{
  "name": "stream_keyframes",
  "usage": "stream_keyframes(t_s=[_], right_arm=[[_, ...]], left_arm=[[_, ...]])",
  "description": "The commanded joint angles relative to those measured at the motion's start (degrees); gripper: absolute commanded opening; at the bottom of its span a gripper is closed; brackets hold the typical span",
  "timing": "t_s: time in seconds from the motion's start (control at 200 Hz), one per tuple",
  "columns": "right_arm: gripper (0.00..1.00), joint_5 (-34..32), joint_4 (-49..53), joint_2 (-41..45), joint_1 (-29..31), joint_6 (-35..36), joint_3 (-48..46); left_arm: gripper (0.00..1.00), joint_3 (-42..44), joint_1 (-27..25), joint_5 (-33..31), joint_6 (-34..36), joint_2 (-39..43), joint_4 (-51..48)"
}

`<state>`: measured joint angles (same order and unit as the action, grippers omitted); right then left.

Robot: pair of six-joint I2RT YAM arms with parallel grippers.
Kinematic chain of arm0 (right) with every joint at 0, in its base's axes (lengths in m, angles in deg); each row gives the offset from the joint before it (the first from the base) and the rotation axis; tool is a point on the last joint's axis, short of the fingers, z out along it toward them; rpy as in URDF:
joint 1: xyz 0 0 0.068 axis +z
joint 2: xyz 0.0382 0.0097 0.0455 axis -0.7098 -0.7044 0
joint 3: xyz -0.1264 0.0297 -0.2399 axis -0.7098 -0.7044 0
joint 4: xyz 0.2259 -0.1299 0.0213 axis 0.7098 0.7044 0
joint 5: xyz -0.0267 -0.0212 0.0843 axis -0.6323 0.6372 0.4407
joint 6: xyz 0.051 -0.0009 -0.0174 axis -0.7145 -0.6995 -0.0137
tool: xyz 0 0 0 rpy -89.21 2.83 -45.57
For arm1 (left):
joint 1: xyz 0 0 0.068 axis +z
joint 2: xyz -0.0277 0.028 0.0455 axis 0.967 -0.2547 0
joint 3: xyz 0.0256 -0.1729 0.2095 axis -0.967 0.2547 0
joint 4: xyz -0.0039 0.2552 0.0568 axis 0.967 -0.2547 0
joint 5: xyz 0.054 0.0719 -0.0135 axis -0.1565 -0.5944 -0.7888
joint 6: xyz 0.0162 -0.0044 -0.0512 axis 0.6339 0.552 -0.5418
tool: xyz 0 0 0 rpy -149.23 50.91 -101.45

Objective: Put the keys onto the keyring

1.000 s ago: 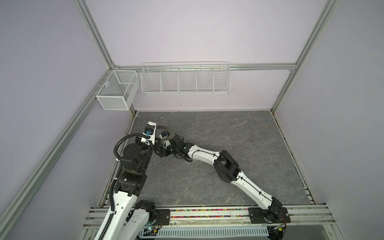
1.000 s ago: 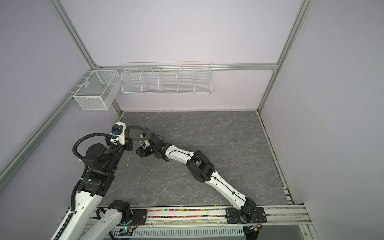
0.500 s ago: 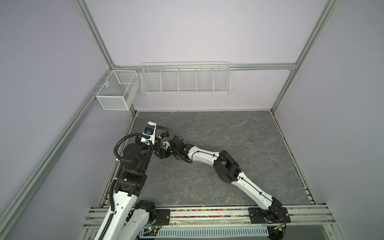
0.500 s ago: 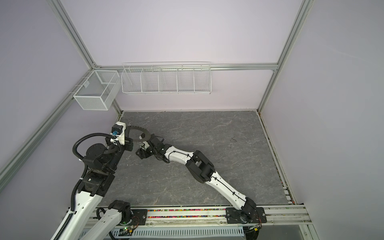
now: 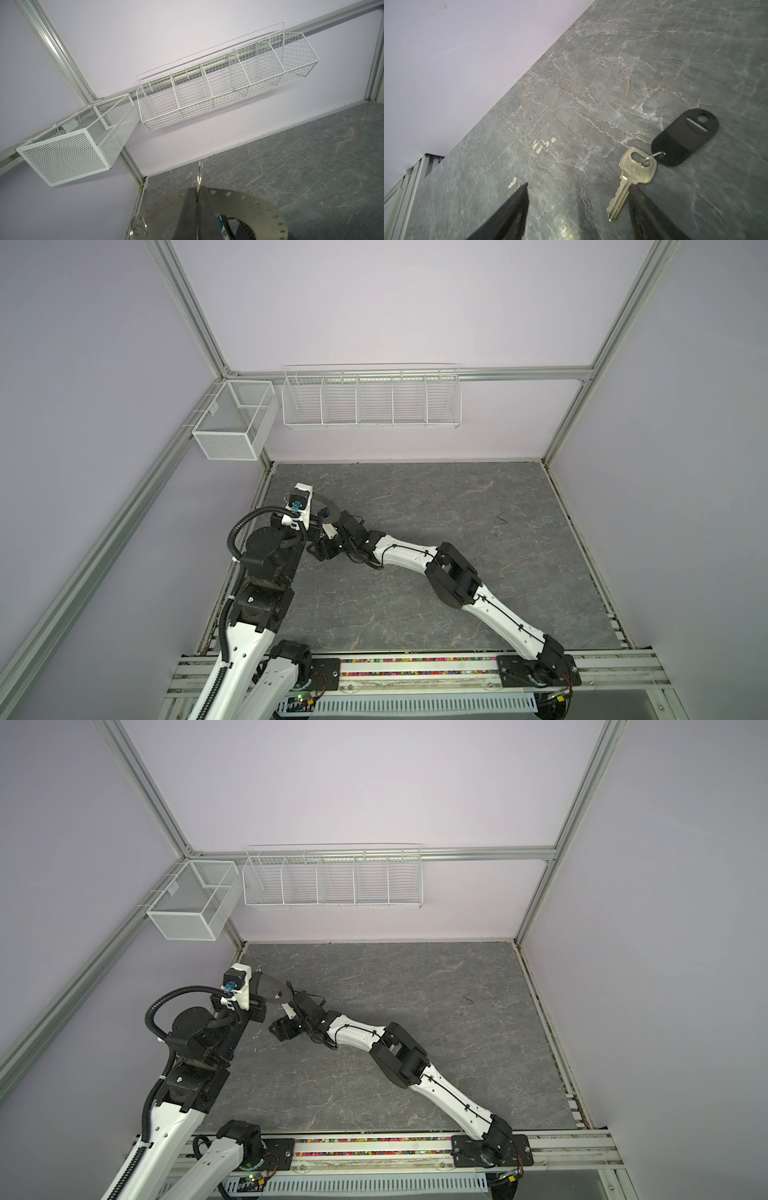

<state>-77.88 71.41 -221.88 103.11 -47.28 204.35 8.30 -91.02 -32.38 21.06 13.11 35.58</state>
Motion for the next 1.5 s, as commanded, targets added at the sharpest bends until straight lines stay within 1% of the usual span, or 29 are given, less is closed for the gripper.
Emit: stream_keyframes(t_s=[0.0,0.115,0.255,0.37,0.475,0.56,0.795,1.055,1.274,1.379,1.494], right_arm=[[0.77,-1.3,-1.8,1.5,0.2,1.0,0.3],[0.77,-1.2,-2.5,1.7,0.1,1.3,0.1],[0.77,-1.0,-6.0,3.3,0.1,1.4,-2.8],[0.78,-0.1,-5.2,2.3,0.1,1.4,-1.2],[0.78,1.3,-2.3,0.3,0.2,0.9,2.1],[0.78,3.5,-1.8,-1.0,0.1,0.4,3.2],[0.78,1.2,4.7,-2.9,0.2,-0.1,5.6],[0.77,3.6,7.9,-5.3,0.0,-1.2,7.5],[0.76,3.5,10.9,-4.7,0.0,-0.6,7.2],[0.74,2.3,14.6,-3.6,0.2,0.0,7.0],[0.74,1.5,16.7,-1.0,0.4,0.7,3.4]], left_arm=[[0.0,0.2,0.0,0.4,0.5,0.2,1.0],[0.0,0.2,0.0,0.5,0.5,0.2,0.8],[0.0,0.3,-0.1,0.4,0.5,0.2,0.8],[0.0,0.5,0.0,0.4,0.6,0.0,0.9],[0.0,0.4,0.0,0.5,0.5,0.0,0.9],[0.0,0.4,0.0,0.4,0.5,0.1,0.8],[0.0,0.5,0.0,0.4,0.4,0.0,0.9],[0.0,0.6,0.0,0.5,0.1,-0.1,1.0],[0.0,0.6,0.0,0.4,0.1,-0.2,1.2],[0.0,0.7,0.0,0.4,0.1,-0.3,1.2],[0.0,0.8,0.0,0.5,0.1,-0.3,1.5]])
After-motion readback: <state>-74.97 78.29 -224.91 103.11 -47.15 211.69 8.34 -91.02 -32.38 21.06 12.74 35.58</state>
